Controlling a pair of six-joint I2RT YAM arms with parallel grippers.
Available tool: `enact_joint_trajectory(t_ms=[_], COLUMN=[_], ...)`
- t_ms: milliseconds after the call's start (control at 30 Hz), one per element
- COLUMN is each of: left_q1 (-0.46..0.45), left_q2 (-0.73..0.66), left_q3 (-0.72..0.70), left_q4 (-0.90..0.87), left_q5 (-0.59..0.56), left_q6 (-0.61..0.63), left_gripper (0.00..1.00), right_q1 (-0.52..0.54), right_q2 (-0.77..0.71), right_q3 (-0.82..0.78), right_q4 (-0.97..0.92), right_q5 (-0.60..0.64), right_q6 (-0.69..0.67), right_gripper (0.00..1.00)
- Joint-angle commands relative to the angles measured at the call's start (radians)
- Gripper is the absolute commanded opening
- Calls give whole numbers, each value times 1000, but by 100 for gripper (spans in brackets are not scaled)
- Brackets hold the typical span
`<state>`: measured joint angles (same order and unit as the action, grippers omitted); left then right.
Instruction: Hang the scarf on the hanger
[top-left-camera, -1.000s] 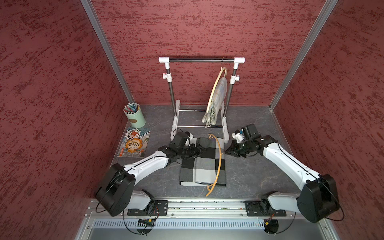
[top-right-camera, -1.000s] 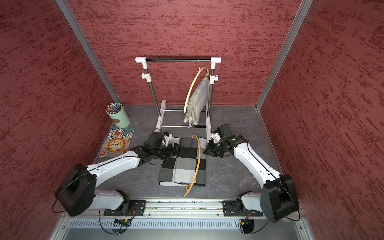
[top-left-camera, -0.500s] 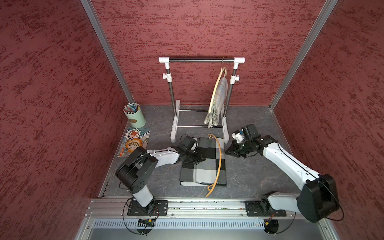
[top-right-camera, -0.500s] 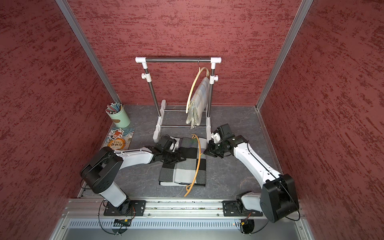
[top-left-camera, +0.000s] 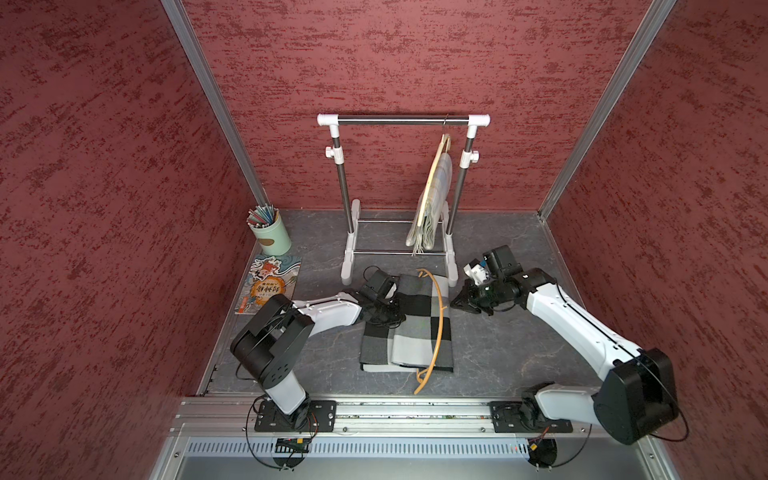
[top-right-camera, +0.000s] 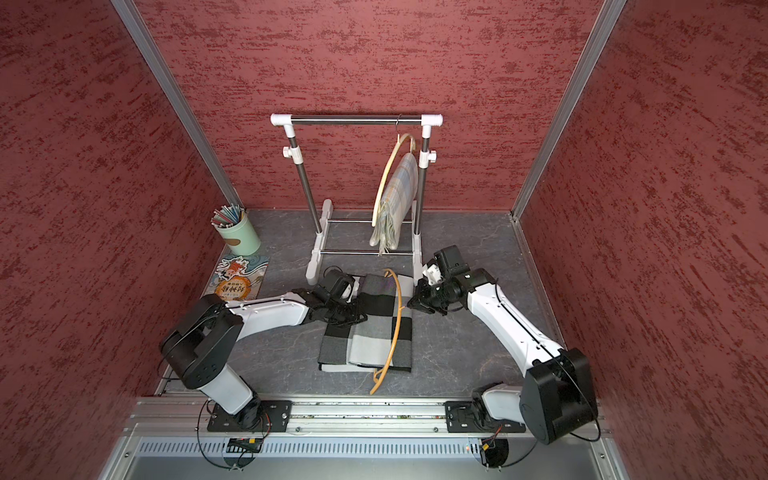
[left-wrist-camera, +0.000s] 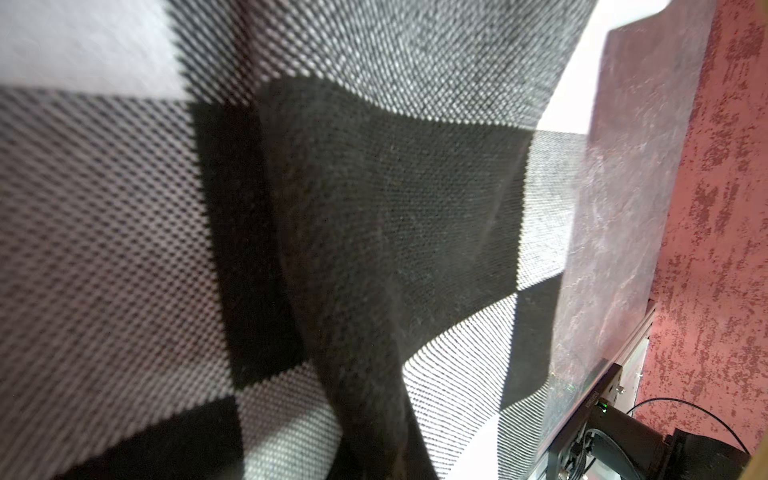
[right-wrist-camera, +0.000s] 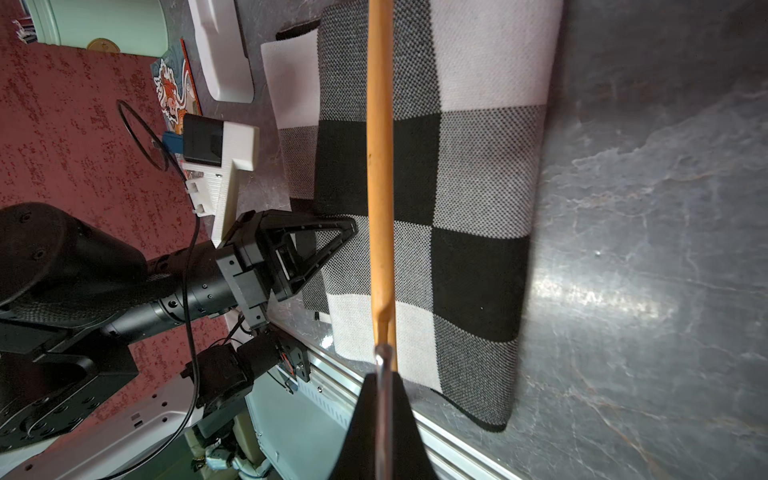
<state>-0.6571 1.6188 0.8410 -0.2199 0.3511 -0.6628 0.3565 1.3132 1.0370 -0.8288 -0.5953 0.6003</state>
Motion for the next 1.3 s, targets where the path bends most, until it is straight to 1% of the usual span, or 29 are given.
enact_joint_trajectory(t_ms=[0,67,133,233,333,433,500,567,667,767,967,1100,1200,1267], left_q1=[33,57,102,164,225,306,354,384,404,415,427,442,454,455], left_q2=[-106,-174,-243,-330,-428,-501,-530,-550,-562,-557,-495,-463,-423,-387], left_q3=[21,20,8,-32,-81,-135,-164,-177,-177,-171,-171,-179,-170,-171], left_q4=[-74,-116,-156,-175,-193,-190,-180,-175,-175,-165,-121,-69,-63,-58], left_q5=[-32,-25,4,58,87,146,196,227,250,265,265,243,223,213], left_q6=[36,43,40,24,24,24,23,31,44,51,76,93,111,120], left_gripper=[0,0,0,0,0,0,0,0,0,0,0,0,0,0], right_q1=[4,3,4,3,7,23,39,61,83,87,84,84,83,84], right_q2=[-25,-32,-37,-45,-44,-26,-25,-15,-8,-3,-12,-24,-48,-53], right_q3=[108,164,232,312,368,366,308,251,149,76,25,46,139,222], right_q4=[-102,-160,-206,-259,-297,-313,-265,-221,-120,-59,-37,-73,-179,-262], right_q5=[-69,-76,-96,-110,-99,-64,-48,7,79,138,201,218,258,250], right_q6=[23,39,70,109,127,118,132,133,142,150,131,124,102,89], right_gripper=[0,0,0,0,0,0,0,0,0,0,0,0,0,0])
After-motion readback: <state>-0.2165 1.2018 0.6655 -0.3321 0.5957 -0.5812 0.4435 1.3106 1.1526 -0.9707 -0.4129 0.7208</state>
